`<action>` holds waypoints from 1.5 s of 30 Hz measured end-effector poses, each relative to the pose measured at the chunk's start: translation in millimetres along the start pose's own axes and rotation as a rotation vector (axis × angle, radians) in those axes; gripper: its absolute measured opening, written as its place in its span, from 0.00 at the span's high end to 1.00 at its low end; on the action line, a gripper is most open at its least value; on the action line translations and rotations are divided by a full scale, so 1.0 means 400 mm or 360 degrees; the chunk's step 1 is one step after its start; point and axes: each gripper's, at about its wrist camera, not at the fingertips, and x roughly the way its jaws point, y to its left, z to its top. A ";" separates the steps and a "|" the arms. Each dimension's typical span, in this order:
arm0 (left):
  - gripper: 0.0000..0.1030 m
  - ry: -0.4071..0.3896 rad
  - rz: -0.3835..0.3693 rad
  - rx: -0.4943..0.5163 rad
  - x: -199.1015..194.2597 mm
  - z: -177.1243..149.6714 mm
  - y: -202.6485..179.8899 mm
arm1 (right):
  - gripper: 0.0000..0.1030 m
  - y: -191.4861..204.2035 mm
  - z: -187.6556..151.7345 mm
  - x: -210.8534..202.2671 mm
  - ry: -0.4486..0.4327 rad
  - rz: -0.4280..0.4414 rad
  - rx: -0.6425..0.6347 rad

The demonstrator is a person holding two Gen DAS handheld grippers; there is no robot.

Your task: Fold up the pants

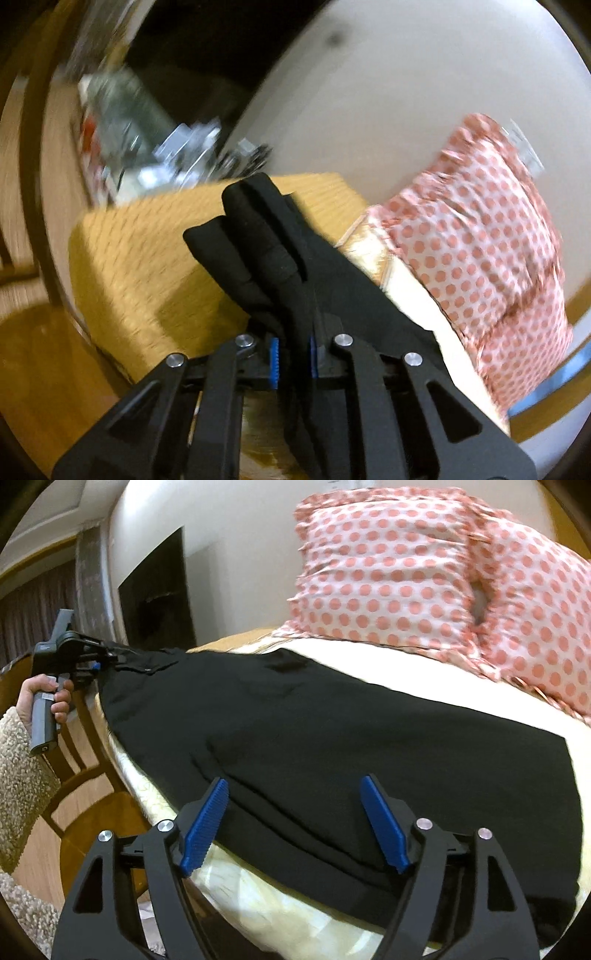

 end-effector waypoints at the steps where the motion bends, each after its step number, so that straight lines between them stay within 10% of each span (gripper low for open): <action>1: 0.90 -0.0015 -0.0008 0.0057 -0.009 0.002 -0.029 | 0.26 -0.015 -0.001 -0.011 -0.0009 -0.0009 0.0027; 10: 0.90 -0.0060 -0.0391 0.0768 -0.104 -0.108 -0.488 | 0.25 -0.165 -0.042 -0.143 -0.0133 -0.0236 0.0258; 19: 0.90 0.0374 -0.0990 0.1317 -0.096 -0.506 -0.849 | 0.25 -0.317 -0.133 -0.268 -0.0195 -0.0476 0.0644; 23: 0.90 0.0812 -0.0954 0.1548 -0.005 -0.738 -0.859 | 0.24 -0.351 -0.172 -0.303 -0.0199 -0.0576 0.0734; 34: 0.91 0.0520 -0.1091 0.1444 -0.112 -0.674 -0.920 | 0.24 -0.393 -0.187 -0.324 -0.0239 -0.0676 0.0812; 39: 0.89 0.0752 -0.1025 0.1653 -0.063 -0.822 -0.879 | 0.24 -0.410 -0.198 -0.342 -0.0233 -0.0766 0.0852; 45: 0.76 0.0765 -0.1117 0.1617 -0.069 -0.814 -0.842 | 0.24 -0.425 -0.179 -0.375 -0.0293 -0.0841 0.0873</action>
